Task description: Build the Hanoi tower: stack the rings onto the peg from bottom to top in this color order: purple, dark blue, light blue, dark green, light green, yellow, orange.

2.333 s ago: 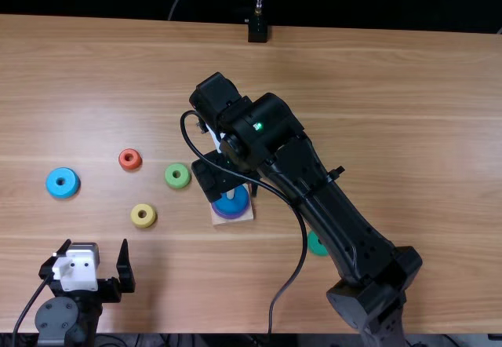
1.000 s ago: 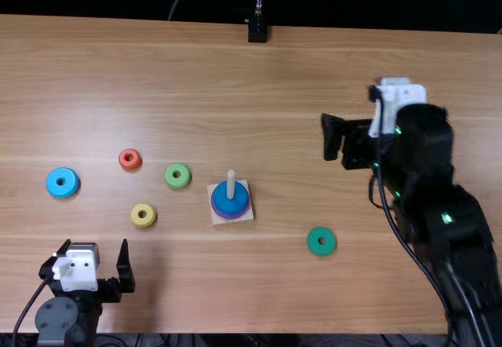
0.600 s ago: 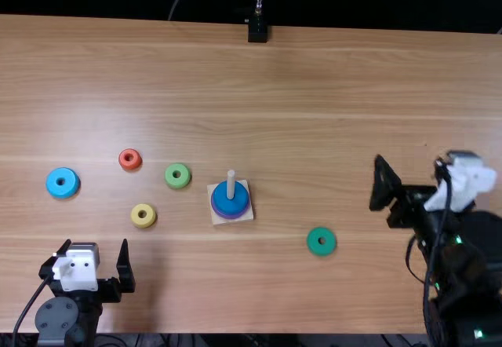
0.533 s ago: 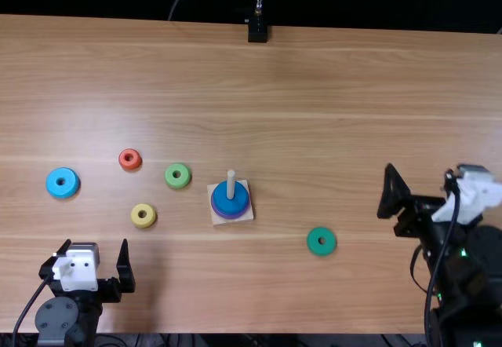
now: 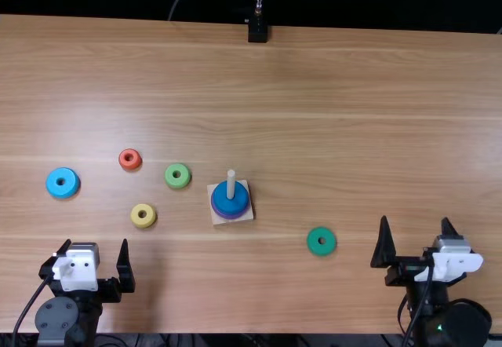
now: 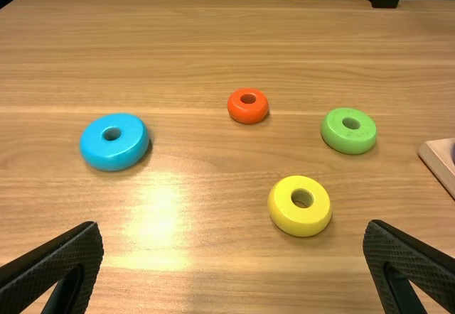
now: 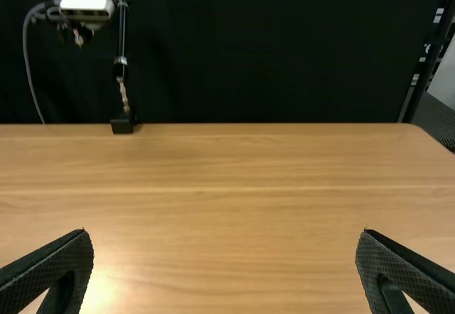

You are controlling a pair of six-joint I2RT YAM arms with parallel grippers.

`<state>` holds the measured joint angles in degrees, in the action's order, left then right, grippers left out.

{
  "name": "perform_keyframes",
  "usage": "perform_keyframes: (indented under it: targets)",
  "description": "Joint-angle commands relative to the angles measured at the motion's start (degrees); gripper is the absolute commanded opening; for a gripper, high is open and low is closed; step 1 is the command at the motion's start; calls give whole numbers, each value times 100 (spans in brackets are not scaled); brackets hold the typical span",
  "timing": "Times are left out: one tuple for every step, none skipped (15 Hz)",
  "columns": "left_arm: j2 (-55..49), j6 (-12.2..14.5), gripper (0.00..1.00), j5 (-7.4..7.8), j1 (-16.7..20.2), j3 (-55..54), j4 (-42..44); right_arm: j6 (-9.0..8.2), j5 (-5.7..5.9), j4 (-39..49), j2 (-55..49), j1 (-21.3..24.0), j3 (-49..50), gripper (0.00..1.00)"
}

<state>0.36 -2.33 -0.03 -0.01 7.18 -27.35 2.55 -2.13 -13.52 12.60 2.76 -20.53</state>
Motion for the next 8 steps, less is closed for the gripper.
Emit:
perform_keyframes:
  targets:
    - [-36,11,100,-39,-8,-665,-376,62,23,17,-328,49,278,100]
    - [-36,11,100,-39,-8,-665,-386,51,23,59,-495,40,445,100]
    - [-36,11,100,-39,-8,-656,-376,62,13,38,-601,57,577,100]
    - [-36,11,100,-39,-8,-665,-376,51,13,38,-698,49,718,100]
    - [-36,11,100,-39,-8,-665,-386,62,13,38,-759,40,832,100]
    - [-36,11,100,-39,-8,-665,-376,51,23,38,-812,49,920,100]
    - [-36,11,100,-39,-8,-665,-376,51,23,38,-838,49,1016,100]
    - [-36,11,100,-39,-8,-665,-376,51,23,38,-865,49,1104,100]
